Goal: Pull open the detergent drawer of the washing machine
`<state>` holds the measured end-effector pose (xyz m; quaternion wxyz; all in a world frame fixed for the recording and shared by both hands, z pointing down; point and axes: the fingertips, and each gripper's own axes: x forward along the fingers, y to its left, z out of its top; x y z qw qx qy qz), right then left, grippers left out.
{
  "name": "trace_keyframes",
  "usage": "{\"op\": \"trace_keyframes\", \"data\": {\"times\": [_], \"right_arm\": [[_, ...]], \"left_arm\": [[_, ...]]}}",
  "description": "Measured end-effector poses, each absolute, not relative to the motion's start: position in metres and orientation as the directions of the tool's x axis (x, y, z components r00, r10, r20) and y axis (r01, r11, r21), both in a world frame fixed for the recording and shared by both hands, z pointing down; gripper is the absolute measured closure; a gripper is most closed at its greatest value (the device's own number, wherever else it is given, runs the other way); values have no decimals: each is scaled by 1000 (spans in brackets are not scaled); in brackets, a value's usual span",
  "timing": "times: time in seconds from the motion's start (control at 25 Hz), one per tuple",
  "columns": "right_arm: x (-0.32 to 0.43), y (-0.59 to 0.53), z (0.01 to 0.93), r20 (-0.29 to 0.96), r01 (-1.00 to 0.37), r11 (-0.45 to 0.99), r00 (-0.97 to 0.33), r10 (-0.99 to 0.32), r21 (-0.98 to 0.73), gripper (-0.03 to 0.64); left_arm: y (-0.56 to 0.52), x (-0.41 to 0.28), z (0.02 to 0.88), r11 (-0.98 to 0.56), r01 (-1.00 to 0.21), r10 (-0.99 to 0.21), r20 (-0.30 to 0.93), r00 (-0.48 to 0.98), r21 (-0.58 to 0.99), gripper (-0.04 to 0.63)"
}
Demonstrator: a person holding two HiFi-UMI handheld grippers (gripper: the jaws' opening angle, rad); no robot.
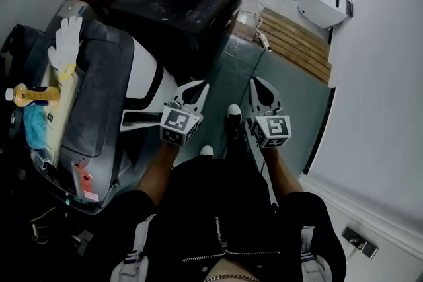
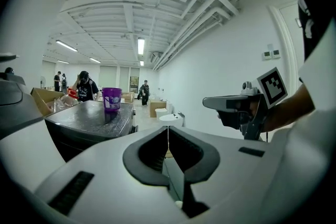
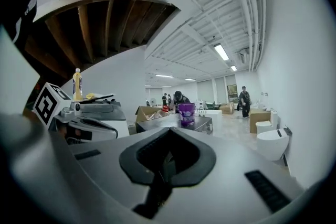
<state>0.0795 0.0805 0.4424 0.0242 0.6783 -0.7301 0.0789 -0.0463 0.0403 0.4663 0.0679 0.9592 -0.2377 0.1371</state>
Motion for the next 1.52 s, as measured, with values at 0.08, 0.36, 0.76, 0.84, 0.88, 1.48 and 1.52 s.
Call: {"op": "trace_keyframes", "data": {"times": [0.08, 0.36, 0.76, 0.84, 0.88, 1.48, 1.52], "right_arm": [[82, 54, 439, 132, -989, 121, -131, -982, -85, 610], [92, -35, 434, 139, -933, 336, -353, -925, -131, 609], [109, -131, 435, 127, -833, 516, -544, -829, -200, 609], [112, -142, 440, 128, -823, 530, -560, -819, -206, 609], [114, -146, 442, 129, -819, 534, -564, -816, -210, 609], [118, -199, 446, 138, -806, 542, -580, -803, -237, 609], [118, -202, 447, 139, -807, 538, -578, -804, -244, 609]], "left_arm": [[21, -44, 466, -858, -510, -474, 295, 830, 57, 574], [-44, -33, 454, -746, -664, -622, 302, 722, 50, 574], [-100, -11, 453, -607, -795, -751, 316, 580, 17, 574], [-107, -7, 453, -591, -806, -763, 312, 566, 18, 574], [-110, -5, 454, -587, -809, -765, 309, 565, 26, 574], [-165, 6, 458, -589, -808, -771, 275, 574, 34, 574], [-168, 6, 459, -591, -806, -769, 275, 576, 37, 574]]}}
